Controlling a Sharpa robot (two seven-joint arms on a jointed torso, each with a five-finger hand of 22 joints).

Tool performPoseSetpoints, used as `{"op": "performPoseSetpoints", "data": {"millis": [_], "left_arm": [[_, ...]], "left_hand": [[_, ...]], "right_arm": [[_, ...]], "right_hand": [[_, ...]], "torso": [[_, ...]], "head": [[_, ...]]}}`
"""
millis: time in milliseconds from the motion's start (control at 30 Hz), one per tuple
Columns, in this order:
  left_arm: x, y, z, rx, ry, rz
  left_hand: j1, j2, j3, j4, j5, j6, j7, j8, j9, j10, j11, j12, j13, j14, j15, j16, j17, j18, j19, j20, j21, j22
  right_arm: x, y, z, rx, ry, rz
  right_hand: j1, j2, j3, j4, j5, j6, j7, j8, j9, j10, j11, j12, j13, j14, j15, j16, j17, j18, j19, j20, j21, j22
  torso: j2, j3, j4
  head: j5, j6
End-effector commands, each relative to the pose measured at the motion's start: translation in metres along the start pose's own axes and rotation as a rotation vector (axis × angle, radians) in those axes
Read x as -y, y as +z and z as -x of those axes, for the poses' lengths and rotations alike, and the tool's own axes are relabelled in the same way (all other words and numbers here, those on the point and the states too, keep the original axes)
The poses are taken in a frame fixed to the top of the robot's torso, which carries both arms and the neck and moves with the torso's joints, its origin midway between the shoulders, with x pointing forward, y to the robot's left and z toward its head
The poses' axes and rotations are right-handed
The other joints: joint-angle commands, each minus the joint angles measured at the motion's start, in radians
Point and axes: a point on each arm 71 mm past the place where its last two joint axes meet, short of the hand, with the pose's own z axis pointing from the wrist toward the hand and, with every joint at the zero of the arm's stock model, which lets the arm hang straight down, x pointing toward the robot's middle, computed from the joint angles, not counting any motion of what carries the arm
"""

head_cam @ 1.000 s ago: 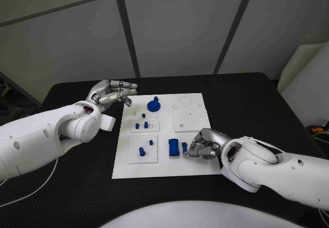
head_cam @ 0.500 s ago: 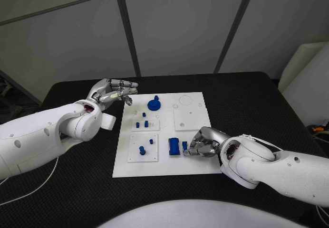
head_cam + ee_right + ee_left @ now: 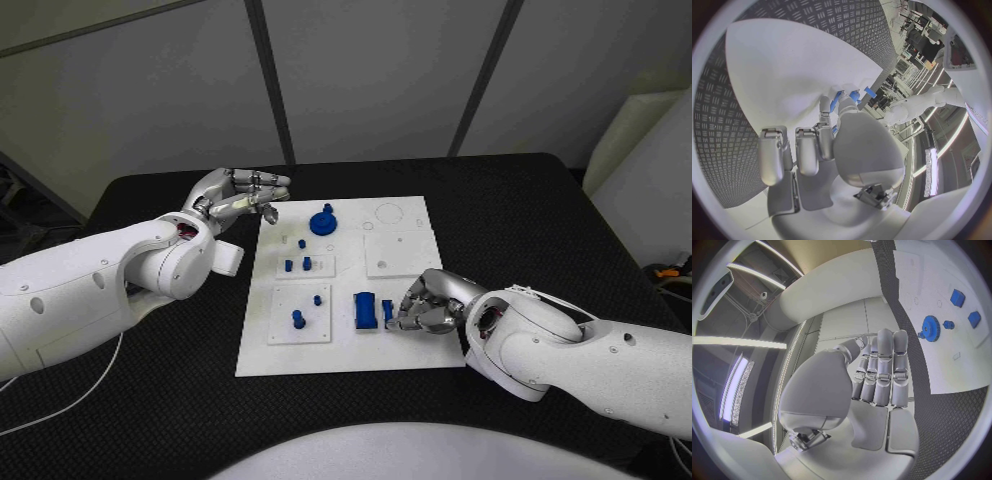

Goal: Assemble the parts on the task board

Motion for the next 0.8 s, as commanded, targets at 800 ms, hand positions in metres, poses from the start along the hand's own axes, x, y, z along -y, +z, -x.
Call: {"op": "performPoseSetpoints", "data": {"millis": [800], "left_arm": [[-0.018, 0.012, 0.008, 0.159, -0.246, 0.008]], "left_hand": [[-0.059, -0.011, -0.076, 0.045, -0.003, -0.024, 0.002, 0.006, -0.003, -0.063, 0.016, -0.001, -0.019, -0.177, 0.041, -0.195, -0.11, -0.026, -0.154, 0.041, -0.164, -0.095]], "right_arm": [[0.044, 0.075, 0.1, 0.213, 0.776, 0.173]], "right_hand": [[0.197, 0.058, -0.034, 0.01, -0.01, -0.133, 0.1, -0.147, -0.081, -0.402, 0.101, -0.985, -0.598, -0.273, 0.098, -0.958, -0.734, 0.163, -0.485, 0.086, -1.067, -0.388]], "torso": [[-0.091, -0.0241, -0.0214]], "head": [[-0.002, 0.094]]}}
